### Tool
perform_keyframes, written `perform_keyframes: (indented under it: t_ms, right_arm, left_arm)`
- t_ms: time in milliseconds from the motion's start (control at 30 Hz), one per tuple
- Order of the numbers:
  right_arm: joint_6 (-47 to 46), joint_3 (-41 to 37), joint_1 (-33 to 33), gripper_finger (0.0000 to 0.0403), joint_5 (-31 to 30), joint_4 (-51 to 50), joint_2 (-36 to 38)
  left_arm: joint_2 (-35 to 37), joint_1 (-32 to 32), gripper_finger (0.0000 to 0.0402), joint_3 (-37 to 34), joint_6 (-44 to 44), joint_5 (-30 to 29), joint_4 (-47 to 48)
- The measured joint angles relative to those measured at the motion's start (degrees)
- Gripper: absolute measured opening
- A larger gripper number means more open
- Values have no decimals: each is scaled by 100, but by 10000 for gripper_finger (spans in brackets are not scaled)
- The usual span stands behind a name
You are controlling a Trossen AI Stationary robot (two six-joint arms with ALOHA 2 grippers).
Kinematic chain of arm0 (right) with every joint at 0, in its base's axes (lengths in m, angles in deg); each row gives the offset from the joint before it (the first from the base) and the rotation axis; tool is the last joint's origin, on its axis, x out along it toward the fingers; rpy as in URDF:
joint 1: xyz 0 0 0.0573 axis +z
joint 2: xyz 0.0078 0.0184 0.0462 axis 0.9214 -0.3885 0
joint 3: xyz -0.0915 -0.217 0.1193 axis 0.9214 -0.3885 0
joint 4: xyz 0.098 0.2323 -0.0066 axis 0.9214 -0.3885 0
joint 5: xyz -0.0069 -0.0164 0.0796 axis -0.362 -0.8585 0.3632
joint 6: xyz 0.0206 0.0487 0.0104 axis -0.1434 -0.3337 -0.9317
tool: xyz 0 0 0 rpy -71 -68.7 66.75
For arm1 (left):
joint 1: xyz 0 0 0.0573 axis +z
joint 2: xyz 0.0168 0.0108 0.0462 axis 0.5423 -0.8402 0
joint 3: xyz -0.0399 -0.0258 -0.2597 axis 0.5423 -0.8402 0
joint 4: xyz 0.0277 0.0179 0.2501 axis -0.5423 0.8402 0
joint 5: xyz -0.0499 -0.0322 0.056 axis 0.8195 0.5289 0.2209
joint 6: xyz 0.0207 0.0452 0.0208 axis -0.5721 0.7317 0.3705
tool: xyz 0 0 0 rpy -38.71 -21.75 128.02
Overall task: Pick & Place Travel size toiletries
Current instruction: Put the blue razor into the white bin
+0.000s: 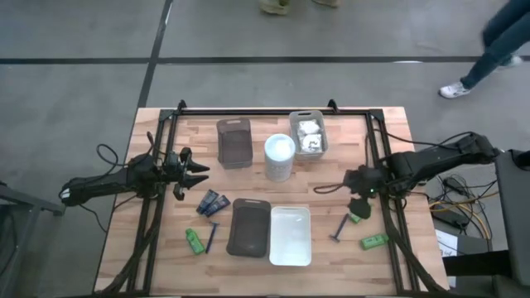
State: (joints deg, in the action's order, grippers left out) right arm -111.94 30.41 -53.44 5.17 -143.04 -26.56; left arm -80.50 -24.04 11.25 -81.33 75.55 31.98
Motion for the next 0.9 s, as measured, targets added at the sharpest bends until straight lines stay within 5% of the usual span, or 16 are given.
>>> perform_keyframes:
  t_ms: [167, 567, 900]
  right_arm:
    - [-211, 304, 240, 282, 1, -502, -306]
    - [1226, 284, 1042, 262, 15, 240, -1137]
    - [2185, 285, 1513, 231, 698, 859, -2088]
  left_arm:
    - [0, 0, 151, 0, 0, -1, 0]
    - [2, -1, 151, 0, -1, -2, 0]
    - [0, -2, 151, 0, 0, -2, 0]
